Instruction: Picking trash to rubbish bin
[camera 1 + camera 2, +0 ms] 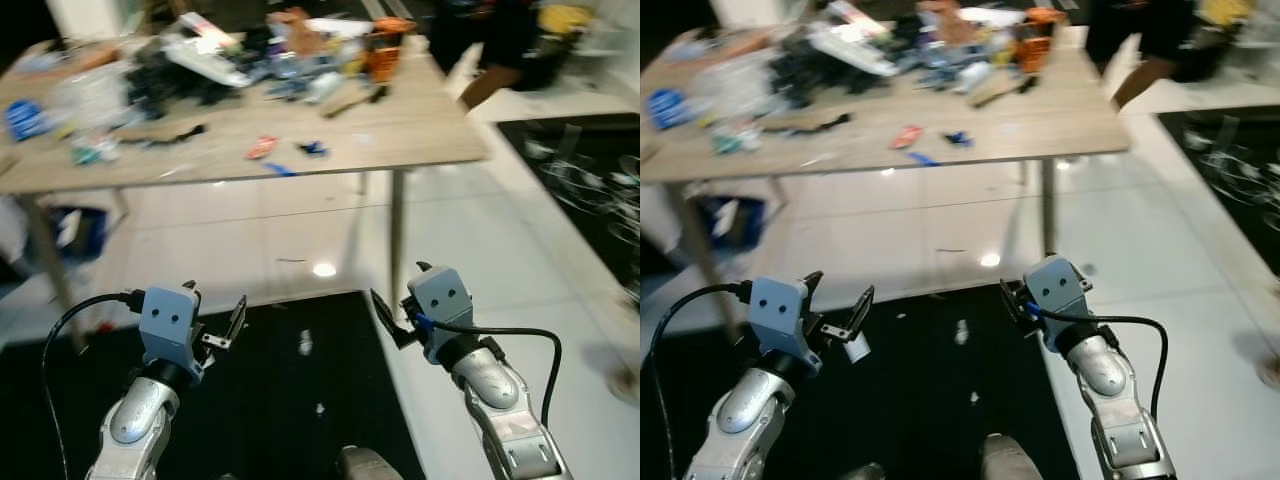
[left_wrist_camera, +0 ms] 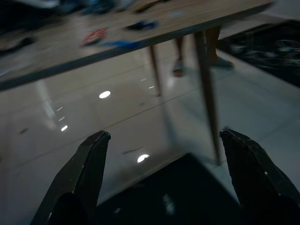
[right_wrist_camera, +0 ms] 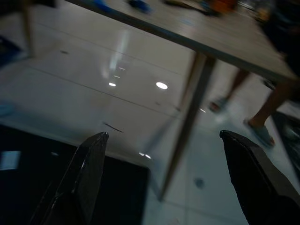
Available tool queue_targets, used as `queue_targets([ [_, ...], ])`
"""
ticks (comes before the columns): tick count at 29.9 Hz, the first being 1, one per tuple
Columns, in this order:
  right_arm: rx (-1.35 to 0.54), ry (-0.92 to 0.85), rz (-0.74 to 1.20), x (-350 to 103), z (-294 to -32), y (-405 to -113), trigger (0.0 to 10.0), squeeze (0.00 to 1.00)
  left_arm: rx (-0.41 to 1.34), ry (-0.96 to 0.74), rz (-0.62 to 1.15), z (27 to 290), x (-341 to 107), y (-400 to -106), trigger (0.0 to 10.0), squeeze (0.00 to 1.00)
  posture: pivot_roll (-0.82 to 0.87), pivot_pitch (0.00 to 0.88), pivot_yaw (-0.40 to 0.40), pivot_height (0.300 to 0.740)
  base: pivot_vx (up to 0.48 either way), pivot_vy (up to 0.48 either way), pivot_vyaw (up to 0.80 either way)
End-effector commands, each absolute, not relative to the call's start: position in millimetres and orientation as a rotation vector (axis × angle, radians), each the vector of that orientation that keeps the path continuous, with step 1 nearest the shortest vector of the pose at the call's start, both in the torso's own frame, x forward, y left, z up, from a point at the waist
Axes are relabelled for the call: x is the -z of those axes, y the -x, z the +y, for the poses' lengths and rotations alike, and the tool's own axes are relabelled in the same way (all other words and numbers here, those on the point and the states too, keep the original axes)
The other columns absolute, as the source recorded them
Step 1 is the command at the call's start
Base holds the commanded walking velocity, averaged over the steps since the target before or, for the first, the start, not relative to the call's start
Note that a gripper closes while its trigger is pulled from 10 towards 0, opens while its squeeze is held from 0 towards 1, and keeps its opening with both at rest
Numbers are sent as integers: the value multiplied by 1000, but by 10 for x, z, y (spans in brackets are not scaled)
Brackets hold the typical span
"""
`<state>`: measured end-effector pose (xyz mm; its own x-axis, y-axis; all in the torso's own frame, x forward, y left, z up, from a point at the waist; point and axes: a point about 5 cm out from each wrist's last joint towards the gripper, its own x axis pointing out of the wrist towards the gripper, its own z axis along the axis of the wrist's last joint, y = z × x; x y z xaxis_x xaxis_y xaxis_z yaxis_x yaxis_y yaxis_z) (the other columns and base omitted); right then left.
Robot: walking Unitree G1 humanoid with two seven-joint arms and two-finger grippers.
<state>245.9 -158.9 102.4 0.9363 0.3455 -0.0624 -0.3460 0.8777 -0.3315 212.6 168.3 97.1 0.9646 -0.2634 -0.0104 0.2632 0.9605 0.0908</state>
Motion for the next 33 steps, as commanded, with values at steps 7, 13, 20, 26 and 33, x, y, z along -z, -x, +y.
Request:
queue_targets([
  [7,-377,346,1,-1001,-1567,-2437,10000,0,281,-111,18,1676,-957,-2107,10000,0,-148,36,32,740,235,0,0],
  [13,-379,349,-4,-1007,-1557,-2434,10000,0,263,-96,27,1698,-945,-2116,10000,0,-147,33,35,740,480,0,0],
  [20,-384,351,-9,-1013,-1550,-2432,10000,0,258,-95,25,1702,-951,-2119,10000,0,-147,38,36,740,480,0,0],
  [26,-391,366,-6,-1009,-1540,-2428,10000,0,254,-96,25,1704,-960,-2123,10000,0,-148,44,38,740,480,0,89],
  [33,-397,362,-1,-1007,-1536,-2424,10000,0,254,-96,25,1706,-962,-2125,10000,0,-146,47,38,740,480,0,745],
])
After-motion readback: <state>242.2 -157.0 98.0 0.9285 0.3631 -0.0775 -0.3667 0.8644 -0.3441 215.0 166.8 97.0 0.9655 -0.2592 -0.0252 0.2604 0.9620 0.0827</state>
